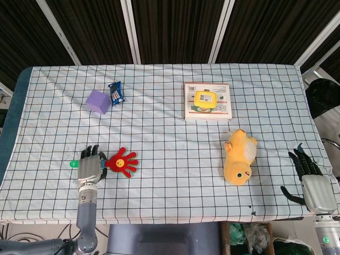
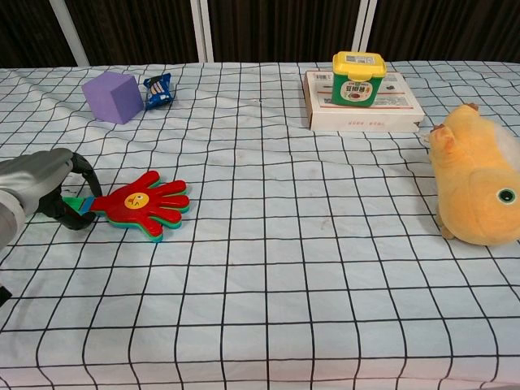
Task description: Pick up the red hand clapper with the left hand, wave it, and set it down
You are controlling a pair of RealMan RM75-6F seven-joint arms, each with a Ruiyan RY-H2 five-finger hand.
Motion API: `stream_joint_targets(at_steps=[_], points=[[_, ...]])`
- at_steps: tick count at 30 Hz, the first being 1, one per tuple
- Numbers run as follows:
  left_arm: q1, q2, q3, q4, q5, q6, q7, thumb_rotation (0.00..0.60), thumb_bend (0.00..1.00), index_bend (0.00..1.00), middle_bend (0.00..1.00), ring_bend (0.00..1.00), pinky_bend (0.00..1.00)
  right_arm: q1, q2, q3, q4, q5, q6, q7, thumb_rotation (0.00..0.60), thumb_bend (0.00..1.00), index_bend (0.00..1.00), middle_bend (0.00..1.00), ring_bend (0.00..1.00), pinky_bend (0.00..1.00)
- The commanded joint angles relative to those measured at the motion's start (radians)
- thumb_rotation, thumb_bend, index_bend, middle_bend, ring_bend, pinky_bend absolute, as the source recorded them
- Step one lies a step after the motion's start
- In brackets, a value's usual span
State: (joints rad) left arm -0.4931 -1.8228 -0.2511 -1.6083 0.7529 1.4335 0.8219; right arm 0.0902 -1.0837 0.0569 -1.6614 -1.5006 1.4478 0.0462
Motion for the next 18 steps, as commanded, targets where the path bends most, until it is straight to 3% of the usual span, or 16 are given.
stream_joint_targets(at_steps=[1, 9, 18], points=[[0.005, 0.002, 0.008, 0.004, 0.035, 0.011, -0.028, 0.600, 0.48, 0.57, 0.19, 0.06, 0.16, 0.000, 0.001, 0.000, 0.000, 0.001, 0.000, 0.001, 0.600, 0.22, 0.00, 0.00, 0.00, 0.15], [0.025, 0.029, 0.032, 0.011, 0.186, 0.033, -0.162, 0.600, 0.51, 0.64, 0.41, 0.28, 0.42, 0.000, 0.000, 0.000, -0.001, 0.000, 0.000, -0.002, 0.600, 0.22, 0.00, 0.00, 0.00, 0.15], [0.046, 0.049, 0.032, 0.026, 0.284, 0.035, -0.296, 0.600, 0.54, 0.69, 0.56, 0.41, 0.56, 0.000, -0.002, 0.000, 0.000, 0.001, 0.000, -0.005, 0.600, 0.22, 0.00, 0.00, 0.00, 0.15]])
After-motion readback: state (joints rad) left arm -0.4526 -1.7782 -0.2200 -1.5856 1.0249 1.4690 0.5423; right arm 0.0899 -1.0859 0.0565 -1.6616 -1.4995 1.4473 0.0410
